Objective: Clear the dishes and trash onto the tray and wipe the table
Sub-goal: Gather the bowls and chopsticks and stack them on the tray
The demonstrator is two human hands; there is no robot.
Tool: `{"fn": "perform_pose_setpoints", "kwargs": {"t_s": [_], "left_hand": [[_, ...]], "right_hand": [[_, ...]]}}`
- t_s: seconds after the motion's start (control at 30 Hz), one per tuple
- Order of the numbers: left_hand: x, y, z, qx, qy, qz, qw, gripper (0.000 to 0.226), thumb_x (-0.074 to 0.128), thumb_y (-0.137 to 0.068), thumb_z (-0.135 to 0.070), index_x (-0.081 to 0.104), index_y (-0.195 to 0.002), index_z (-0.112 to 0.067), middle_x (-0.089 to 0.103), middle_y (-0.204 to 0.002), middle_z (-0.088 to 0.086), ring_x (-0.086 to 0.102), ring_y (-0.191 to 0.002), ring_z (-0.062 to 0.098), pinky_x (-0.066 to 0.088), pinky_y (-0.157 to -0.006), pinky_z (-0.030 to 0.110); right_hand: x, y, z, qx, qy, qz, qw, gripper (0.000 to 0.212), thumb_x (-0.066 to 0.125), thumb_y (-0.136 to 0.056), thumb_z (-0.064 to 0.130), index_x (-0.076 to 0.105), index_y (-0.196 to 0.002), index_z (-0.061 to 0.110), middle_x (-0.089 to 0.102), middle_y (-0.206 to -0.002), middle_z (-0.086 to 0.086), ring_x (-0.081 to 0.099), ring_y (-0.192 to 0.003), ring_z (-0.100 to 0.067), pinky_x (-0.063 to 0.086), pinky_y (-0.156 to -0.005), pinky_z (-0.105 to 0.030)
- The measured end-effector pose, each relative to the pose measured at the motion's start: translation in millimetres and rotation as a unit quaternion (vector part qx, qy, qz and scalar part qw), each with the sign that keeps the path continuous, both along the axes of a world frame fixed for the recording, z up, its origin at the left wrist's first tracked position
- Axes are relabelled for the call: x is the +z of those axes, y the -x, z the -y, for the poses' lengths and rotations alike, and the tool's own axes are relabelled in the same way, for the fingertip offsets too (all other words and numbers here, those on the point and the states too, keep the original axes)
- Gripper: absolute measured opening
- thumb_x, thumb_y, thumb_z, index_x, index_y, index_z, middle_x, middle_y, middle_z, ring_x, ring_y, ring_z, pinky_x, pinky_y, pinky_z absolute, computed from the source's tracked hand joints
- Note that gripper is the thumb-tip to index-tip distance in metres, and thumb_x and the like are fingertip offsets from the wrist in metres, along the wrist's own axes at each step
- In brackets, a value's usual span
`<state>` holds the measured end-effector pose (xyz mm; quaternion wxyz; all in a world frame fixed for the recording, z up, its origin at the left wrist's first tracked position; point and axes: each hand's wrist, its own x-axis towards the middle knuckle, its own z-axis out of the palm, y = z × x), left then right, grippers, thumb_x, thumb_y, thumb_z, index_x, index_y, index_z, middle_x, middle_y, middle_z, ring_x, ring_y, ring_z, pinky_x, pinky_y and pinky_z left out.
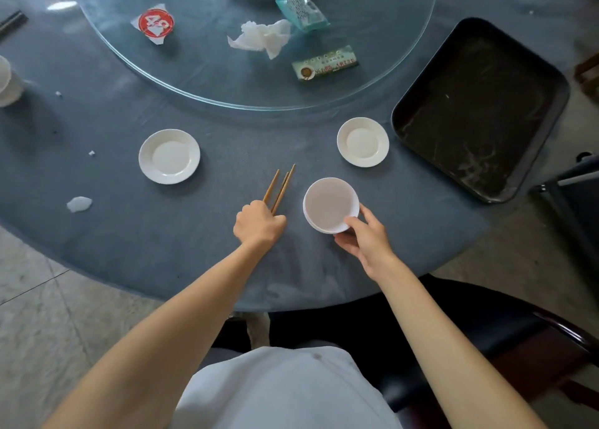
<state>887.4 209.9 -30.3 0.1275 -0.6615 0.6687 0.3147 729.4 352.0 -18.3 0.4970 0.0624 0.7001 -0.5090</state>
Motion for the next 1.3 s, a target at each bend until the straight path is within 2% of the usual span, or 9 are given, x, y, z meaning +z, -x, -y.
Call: {"fn": "perform_pose_setpoints", "kwargs": {"t_s": [0.2,0.27,0.37,0.43,0.57,0.77,0.9,1.07,1.3], "left_hand": [[-9,-21,11,-0.005,-0.045,-0.066,0.997,0.036,0.042,-0.097,-0.031,0.055,-0.111,0.000,0.060,-0.112,0.020,0.060,-0.103,0.041,0.047,-0.082,0.040],[-9,-32,19,0.041,-0.096,-0.146,0.984,0.030,0.040,-0.099,-0.027,0.053,-0.102,-0.001,0.063,-0.099,0.021,0.064,-0.086,0.039,0.052,-0.077,0.038],[-2,-51,29,0.115,-0.151,-0.266,0.945,0.013,0.039,-0.098,-0.016,0.044,-0.089,-0.008,0.057,-0.077,0.013,0.055,-0.057,0.028,0.048,-0.054,0.027],[4,-71,35,0.152,-0.169,-0.311,0.923,0.010,0.041,-0.098,-0.011,0.046,-0.090,-0.008,0.053,-0.074,0.011,0.050,-0.053,0.022,0.045,-0.045,0.023],[21,-123,48,0.221,-0.197,-0.377,0.878,0.011,0.043,-0.097,-0.011,0.054,-0.094,-0.011,0.049,-0.073,0.007,0.047,-0.055,0.019,0.048,-0.050,0.029],[51,-223,71,0.259,-0.187,-0.423,0.848,0.021,0.039,-0.097,-0.012,0.059,-0.097,-0.017,0.052,-0.077,0.002,0.048,-0.058,0.013,0.050,-0.054,0.031],[73,-298,91,0.276,-0.150,-0.432,0.846,0.021,0.039,-0.097,-0.011,0.059,-0.095,-0.017,0.051,-0.071,0.000,0.045,-0.051,0.012,0.043,-0.045,0.024],[85,-381,134,0.262,-0.084,-0.428,0.861,0.011,0.045,-0.099,-0.012,0.055,-0.095,-0.015,0.045,-0.067,0.000,0.037,-0.047,0.012,0.032,-0.041,0.020],[89,-459,231,0.259,-0.012,-0.407,0.876,0.016,0.044,-0.101,-0.010,0.059,-0.100,-0.011,0.050,-0.073,0.004,0.044,-0.056,0.015,0.041,-0.047,0.025]], "right_hand": [[1,-5,3,-0.027,0.013,0.017,0.999,0.049,0.055,-0.096,0.001,0.060,-0.139,0.025,0.067,-0.129,-0.010,0.069,-0.113,-0.030,0.063,-0.073,-0.031],[2,-6,4,-0.033,0.009,0.017,0.999,0.049,0.056,-0.095,0.001,0.061,-0.139,0.023,0.066,-0.131,-0.012,0.069,-0.114,-0.030,0.063,-0.076,-0.034],[6,-14,7,-0.029,0.011,0.011,0.999,0.048,0.059,-0.095,0.001,0.061,-0.138,0.022,0.067,-0.131,-0.012,0.070,-0.113,-0.030,0.063,-0.078,-0.036],[9,-25,12,-0.025,0.015,0.007,1.000,0.047,0.059,-0.093,0.001,0.063,-0.135,0.023,0.068,-0.129,-0.010,0.073,-0.107,-0.026,0.063,-0.077,-0.035],[17,-61,27,-0.012,0.032,0.007,0.999,0.045,0.059,-0.091,0.001,0.066,-0.131,0.021,0.069,-0.126,-0.009,0.077,-0.095,-0.022,0.063,-0.078,-0.035],[36,-146,68,0.033,0.063,-0.007,0.997,0.046,0.057,-0.089,0.002,0.067,-0.130,0.021,0.070,-0.124,-0.010,0.078,-0.092,-0.023,0.063,-0.077,-0.033],[49,-218,102,0.039,0.077,-0.011,0.996,0.043,0.058,-0.090,0.003,0.067,-0.129,0.019,0.071,-0.126,-0.011,0.075,-0.103,-0.027,0.063,-0.077,-0.033],[60,-299,161,0.063,0.098,0.001,0.993,0.043,0.056,-0.092,0.003,0.066,-0.131,0.018,0.071,-0.126,-0.013,0.072,-0.112,-0.033,0.063,-0.077,-0.033],[62,-375,266,0.103,0.128,0.003,0.986,0.039,0.053,-0.093,0.002,0.066,-0.128,0.014,0.069,-0.128,-0.017,0.072,-0.111,-0.034,0.063,-0.078,-0.034]]}}
